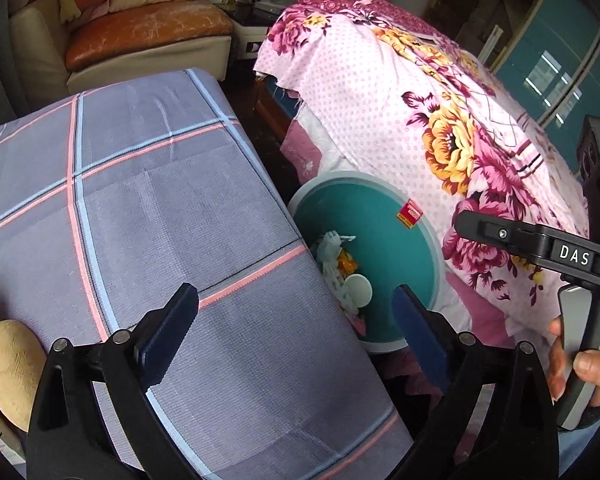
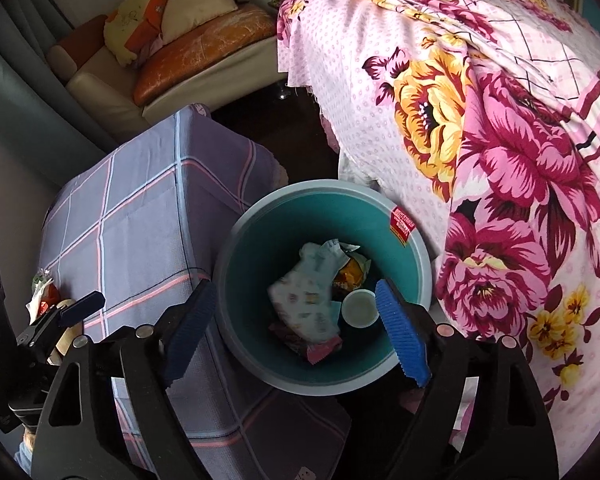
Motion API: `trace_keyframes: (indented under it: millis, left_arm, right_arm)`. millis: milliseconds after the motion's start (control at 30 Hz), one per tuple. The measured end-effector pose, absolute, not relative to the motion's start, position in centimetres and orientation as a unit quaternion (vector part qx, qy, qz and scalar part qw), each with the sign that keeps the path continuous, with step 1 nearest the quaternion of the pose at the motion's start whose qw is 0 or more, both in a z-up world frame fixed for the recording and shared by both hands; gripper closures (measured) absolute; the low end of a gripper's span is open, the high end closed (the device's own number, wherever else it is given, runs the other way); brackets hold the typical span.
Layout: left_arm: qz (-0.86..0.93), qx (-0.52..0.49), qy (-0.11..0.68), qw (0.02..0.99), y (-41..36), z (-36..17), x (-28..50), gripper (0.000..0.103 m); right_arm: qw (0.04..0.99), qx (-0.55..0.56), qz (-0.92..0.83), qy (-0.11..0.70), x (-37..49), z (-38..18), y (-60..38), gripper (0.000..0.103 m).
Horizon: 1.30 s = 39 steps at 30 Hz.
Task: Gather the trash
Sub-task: 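Return both tools to the white medicine box and tissue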
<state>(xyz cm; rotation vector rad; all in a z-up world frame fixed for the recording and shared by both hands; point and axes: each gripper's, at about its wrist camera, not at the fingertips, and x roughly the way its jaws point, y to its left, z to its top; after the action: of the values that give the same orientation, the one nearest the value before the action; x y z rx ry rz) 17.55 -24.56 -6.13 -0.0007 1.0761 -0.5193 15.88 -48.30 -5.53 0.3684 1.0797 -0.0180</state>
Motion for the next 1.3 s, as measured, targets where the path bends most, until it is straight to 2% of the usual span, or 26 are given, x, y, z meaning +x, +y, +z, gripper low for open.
trace_keyframes:
  millis: [733, 1300]
  left_arm:
    - [-0.237, -0.023, 0.501, 0.832, -19.4, -4.8, 15.5, 0.006]
    - [-0.170, -0.048, 0.493, 0.852, -6.3, -3.9, 11.6, 0.006]
  right_arm:
    - [0.832, 0.143, 0.011, 0.536, 14.8, -3.9, -42.6, 0.018]
    - [0.829, 0.087, 0.078, 0.547, 13.9, -2.1, -30.9, 0.018]
